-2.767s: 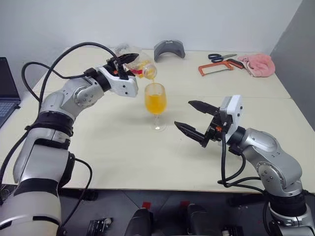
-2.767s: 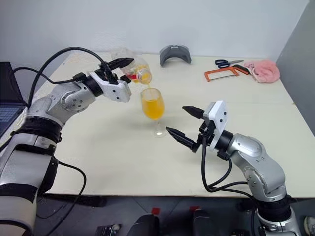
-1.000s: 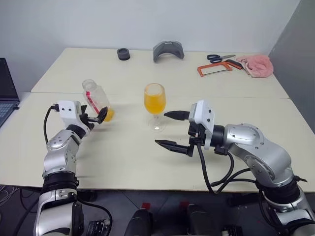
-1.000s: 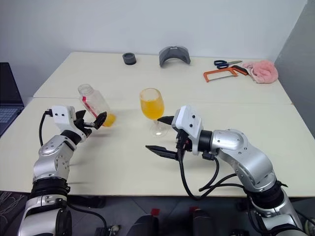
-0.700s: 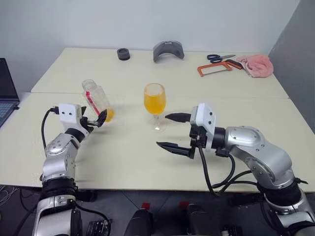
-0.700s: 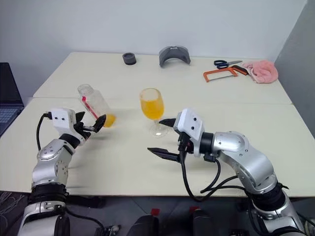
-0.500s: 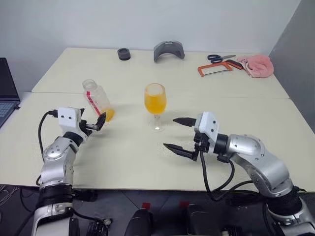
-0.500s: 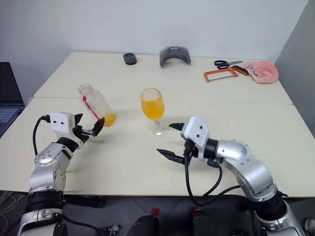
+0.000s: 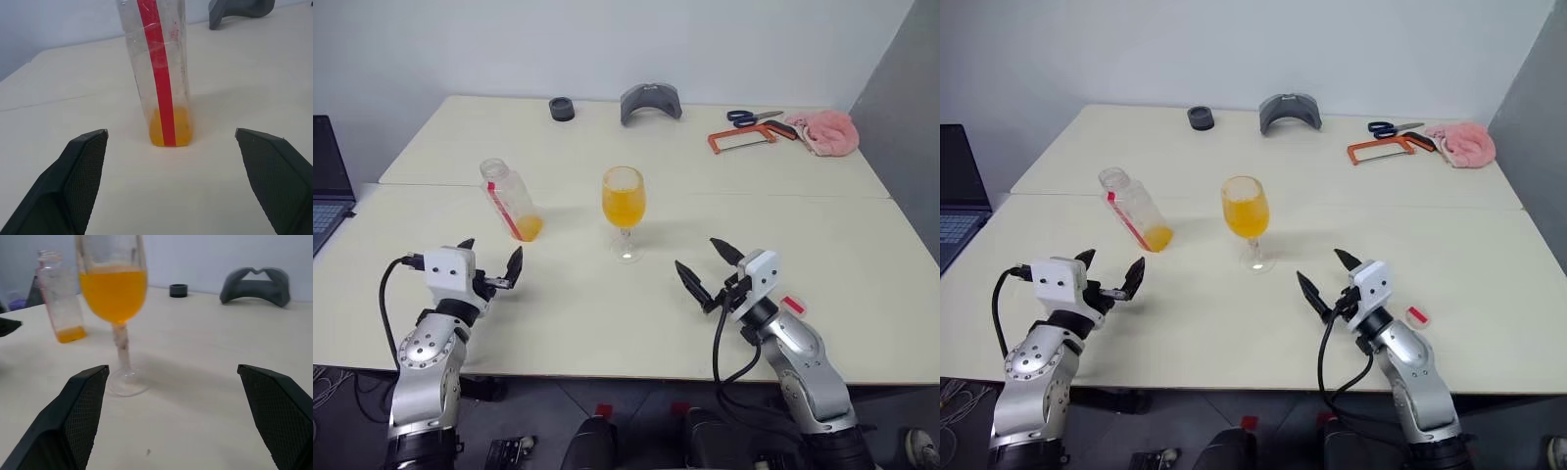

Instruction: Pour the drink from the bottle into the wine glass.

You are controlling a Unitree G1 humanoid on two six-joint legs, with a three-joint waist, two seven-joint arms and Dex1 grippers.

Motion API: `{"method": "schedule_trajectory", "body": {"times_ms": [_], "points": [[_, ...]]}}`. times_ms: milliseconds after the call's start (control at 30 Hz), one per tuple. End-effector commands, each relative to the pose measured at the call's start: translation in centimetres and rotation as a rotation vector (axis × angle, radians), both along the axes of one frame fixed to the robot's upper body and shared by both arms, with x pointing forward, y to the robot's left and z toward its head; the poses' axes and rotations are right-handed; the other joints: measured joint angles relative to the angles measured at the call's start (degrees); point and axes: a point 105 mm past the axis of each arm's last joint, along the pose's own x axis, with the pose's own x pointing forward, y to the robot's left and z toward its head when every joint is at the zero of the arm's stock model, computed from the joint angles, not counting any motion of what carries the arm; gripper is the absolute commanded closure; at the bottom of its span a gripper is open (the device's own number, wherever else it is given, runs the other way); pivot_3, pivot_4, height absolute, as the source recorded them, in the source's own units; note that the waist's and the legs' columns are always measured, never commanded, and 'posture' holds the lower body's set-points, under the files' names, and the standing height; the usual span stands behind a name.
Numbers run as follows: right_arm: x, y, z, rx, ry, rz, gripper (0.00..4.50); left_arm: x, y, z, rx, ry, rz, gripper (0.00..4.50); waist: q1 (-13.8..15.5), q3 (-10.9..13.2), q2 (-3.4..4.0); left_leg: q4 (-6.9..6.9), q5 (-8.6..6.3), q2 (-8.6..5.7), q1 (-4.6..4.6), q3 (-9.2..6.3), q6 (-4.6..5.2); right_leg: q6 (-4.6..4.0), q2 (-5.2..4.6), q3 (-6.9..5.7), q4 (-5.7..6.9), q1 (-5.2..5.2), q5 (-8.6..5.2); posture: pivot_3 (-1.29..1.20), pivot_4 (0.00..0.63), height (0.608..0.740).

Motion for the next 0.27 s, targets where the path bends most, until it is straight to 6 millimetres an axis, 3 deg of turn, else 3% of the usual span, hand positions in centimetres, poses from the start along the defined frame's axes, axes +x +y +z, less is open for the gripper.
{"method": "schedule_trajectory", "body": {"times_ms": [33, 267], "points": [[0.5, -1.0, 0.72, 0.016, -0.05, -0.07, 0.0, -0.36, 0.09, 1.6, 0.003, -0.055, 0.02, 0.02, 0.0, 0.0, 0.0, 0.0, 0.0, -0.01, 0.01, 0.0, 0.0, 0.0, 0.0, -0.01, 0.0, 0.01, 0.0, 0.0, 0.15, 0.74], [1.01, -1.01, 0.44, 0.014, -0.051, -0.076, 0.0, -0.42, -0.34, 1.86, 0.008, -0.08, 0.002, 0.02, -0.01, 0.0, 0.0, -0.02, 0.0, -0.03, 0.04, 0.07, 0.0, 0.0, 0.03, 0.03, 0.0, 0.01, 0.0, 0.0, 0.15, 0.74]]}}
